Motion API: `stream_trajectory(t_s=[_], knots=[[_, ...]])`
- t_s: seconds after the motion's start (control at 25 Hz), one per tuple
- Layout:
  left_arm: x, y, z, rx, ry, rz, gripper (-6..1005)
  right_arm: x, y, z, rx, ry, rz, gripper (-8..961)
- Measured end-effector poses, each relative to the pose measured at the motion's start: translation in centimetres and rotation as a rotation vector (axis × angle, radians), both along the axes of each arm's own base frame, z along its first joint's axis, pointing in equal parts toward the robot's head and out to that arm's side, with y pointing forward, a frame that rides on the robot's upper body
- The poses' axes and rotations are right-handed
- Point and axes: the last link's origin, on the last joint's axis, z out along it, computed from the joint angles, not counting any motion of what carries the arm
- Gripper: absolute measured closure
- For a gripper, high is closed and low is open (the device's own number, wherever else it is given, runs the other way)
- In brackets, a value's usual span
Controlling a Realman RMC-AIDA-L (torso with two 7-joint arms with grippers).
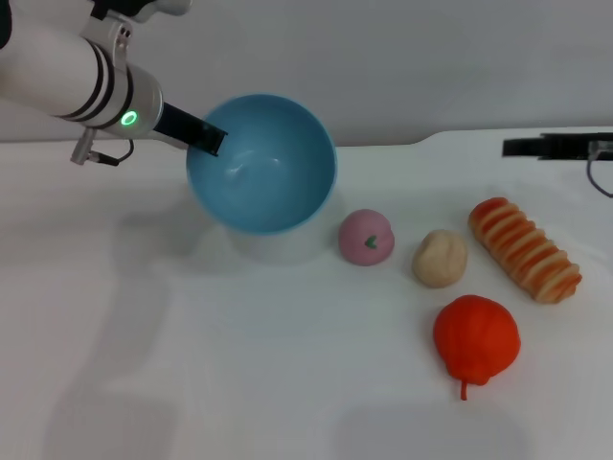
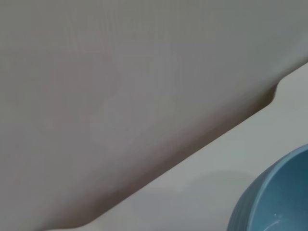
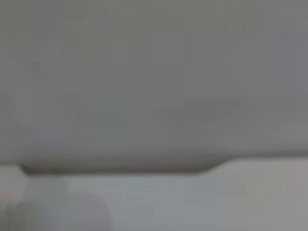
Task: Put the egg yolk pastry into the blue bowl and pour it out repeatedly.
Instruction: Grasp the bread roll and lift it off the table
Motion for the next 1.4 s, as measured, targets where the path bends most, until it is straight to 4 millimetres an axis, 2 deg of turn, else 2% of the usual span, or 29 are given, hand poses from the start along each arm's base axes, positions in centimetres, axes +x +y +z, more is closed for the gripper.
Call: stream_trajectory(t_s=[0.28, 0.88, 1.0, 1.2, 1.4], knots=[[0.2, 0.2, -0.5, -0.007, 0.000, 0.001, 1000, -1.8, 0.7, -2.2, -0.163, -0.032, -0.055, 475], [-0.6, -0.2, -0.9, -0.020, -0.003, 0.028, 999, -3.1, -0.8, -9.1, -0.202, -0.009, -0.079, 476], [-0.7, -0.3, -0.9, -0.024, 0.001, 0.029, 999, -2.8, -1.2, -9.5, -0.210, -0.001, -0.107, 477], [-0.7, -0.3, -0.7, -0.023, 0.005, 0.023, 999, -1.5, -1.7, -8.7, -0.229, -0.006, -0.219, 477], [-0.9, -0.3, -0.7, -0.024, 0.008, 0.027, 999, -1.1, -2.2, -8.7, -0.251, -0.002, -0.239, 478]])
